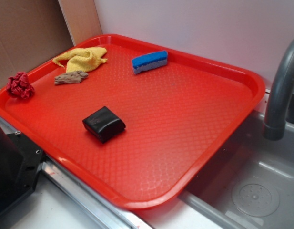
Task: Grab the red paper.
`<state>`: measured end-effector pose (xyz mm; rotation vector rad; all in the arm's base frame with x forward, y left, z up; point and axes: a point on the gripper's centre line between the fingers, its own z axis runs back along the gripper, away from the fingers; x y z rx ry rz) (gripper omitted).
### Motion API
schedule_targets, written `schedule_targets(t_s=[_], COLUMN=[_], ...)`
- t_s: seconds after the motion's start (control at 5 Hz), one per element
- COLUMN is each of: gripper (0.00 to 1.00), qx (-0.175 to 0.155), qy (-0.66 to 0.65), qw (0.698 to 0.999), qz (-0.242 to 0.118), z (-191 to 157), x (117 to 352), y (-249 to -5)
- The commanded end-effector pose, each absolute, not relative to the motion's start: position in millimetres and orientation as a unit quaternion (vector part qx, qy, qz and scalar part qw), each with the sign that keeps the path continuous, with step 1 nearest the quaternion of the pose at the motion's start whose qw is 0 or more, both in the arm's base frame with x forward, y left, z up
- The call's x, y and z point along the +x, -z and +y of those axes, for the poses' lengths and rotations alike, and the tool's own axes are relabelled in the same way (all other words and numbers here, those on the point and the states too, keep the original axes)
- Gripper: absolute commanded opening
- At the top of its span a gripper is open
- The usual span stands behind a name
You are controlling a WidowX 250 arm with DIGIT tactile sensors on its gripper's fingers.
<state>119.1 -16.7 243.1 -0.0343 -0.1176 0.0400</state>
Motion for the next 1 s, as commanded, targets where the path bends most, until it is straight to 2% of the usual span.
schedule_targets(t_s=[0.0, 0.2, 0.4, 0.6, 0.8], gripper=[1.00, 1.00, 1.00, 1.00, 1.00], qx=[-0.017, -0.001, 0.021, 0.058, 0.085], qy=[-0.020, -0.072, -0.163, -0.255, -0.305], qw=[0.998, 0.996, 0.984, 0.963, 0.946], qz=[-0.059, -0.050, -0.068, -0.063, -0.066], z=[-17, 33, 62, 84, 105], x=[119, 124, 129, 129, 124], y=[-243, -200, -169, -136, -114])
